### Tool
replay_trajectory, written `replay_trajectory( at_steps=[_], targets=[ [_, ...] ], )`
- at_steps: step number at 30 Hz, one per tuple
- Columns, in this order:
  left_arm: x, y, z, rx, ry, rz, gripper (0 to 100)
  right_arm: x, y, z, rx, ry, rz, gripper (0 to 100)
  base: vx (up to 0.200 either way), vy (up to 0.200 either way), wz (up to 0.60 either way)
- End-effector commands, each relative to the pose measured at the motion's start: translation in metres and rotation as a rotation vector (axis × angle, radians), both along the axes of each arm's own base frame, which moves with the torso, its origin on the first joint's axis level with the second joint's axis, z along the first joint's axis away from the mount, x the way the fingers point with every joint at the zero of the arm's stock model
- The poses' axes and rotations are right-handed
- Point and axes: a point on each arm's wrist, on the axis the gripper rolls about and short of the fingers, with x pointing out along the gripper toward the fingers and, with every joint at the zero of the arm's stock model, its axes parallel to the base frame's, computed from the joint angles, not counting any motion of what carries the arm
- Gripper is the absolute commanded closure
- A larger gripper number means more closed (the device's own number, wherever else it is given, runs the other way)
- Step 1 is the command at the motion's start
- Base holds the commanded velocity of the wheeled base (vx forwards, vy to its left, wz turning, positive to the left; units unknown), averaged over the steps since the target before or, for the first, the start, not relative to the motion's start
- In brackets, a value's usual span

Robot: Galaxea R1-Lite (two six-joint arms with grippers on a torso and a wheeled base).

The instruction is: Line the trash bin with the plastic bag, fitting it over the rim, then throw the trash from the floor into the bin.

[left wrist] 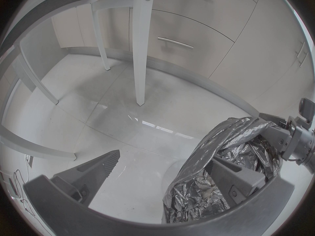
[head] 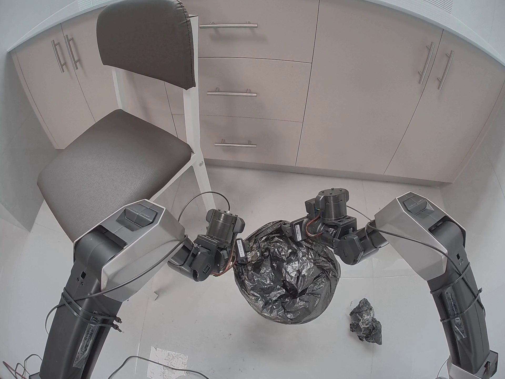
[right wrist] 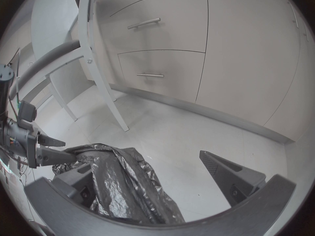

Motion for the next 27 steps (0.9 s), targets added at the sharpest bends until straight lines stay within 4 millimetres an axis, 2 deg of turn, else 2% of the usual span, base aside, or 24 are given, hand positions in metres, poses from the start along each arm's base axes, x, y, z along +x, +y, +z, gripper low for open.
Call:
replay_trajectory(
  at_steps=[1, 16, 27],
  targets=[
    [0.0, 0.0, 0.0, -0.005, -0.01, 0.002, 0, 0.013, -0.002, -0.014, -0.006, 0.008, -0.02, 0, 0.0, 0.0, 0.0],
    [-0.001, 0.0, 0.0, -0.01, -0.022, 0.0, 0, 0.033, -0.007, -0.03, -0.011, 0.018, -0.045, 0, 0.0, 0.0, 0.0],
    [-0.001, 0.0, 0.0, -0.011, -0.024, 0.0, 0, 0.041, -0.021, -0.026, -0.011, 0.018, -0.079, 0, 0.0, 0.0, 0.0]
  ],
)
